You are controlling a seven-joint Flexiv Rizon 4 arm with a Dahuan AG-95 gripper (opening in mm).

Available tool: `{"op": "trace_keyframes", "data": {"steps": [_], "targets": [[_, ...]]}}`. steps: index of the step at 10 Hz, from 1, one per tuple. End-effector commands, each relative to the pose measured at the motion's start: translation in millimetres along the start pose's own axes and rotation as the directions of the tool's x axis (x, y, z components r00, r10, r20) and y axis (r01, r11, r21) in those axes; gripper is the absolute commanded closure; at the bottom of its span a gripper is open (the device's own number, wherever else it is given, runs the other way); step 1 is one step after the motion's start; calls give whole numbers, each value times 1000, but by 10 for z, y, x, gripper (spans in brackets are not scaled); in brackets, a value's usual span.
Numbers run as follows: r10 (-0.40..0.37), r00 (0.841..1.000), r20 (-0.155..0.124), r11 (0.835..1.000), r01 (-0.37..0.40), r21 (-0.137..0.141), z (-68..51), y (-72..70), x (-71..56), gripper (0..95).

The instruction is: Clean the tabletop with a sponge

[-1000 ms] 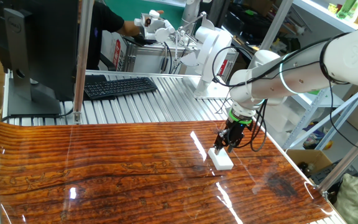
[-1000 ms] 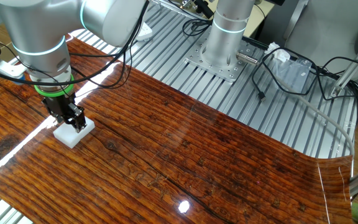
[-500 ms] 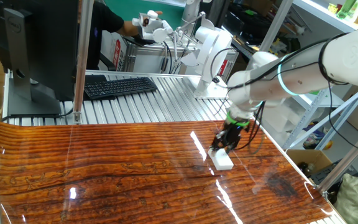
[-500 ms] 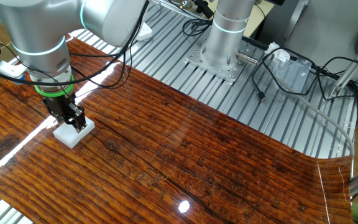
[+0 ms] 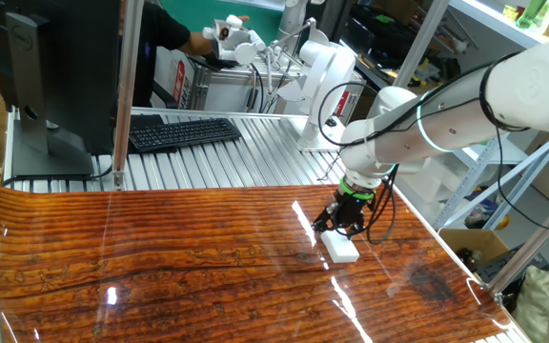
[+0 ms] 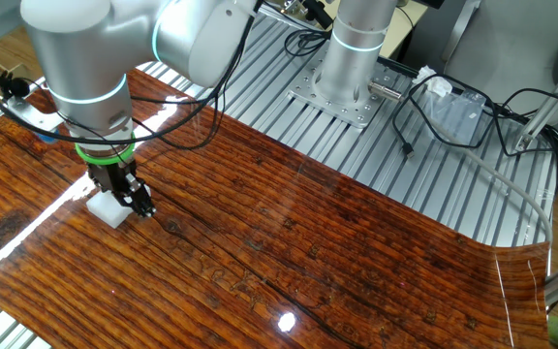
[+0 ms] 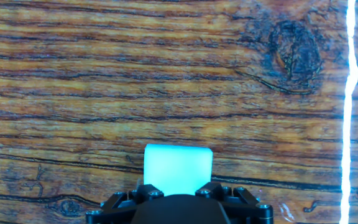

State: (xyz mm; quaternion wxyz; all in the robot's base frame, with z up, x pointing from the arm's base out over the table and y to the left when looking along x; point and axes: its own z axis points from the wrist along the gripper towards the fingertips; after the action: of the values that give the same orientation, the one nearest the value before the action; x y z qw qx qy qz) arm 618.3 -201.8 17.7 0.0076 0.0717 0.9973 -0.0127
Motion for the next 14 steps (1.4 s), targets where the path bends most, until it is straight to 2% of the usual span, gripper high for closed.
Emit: {"op": "trace_keyframes", "data": {"steps": [1, 4, 14], "targets": [[-17, 1000, -2, 1000, 17, 6, -51, -8, 24, 0], [-46, 999, -4, 999, 46, 7, -72, -36, 24, 0], [-67, 998, 0, 998, 67, -11, 55, -130, -2, 0]]}}
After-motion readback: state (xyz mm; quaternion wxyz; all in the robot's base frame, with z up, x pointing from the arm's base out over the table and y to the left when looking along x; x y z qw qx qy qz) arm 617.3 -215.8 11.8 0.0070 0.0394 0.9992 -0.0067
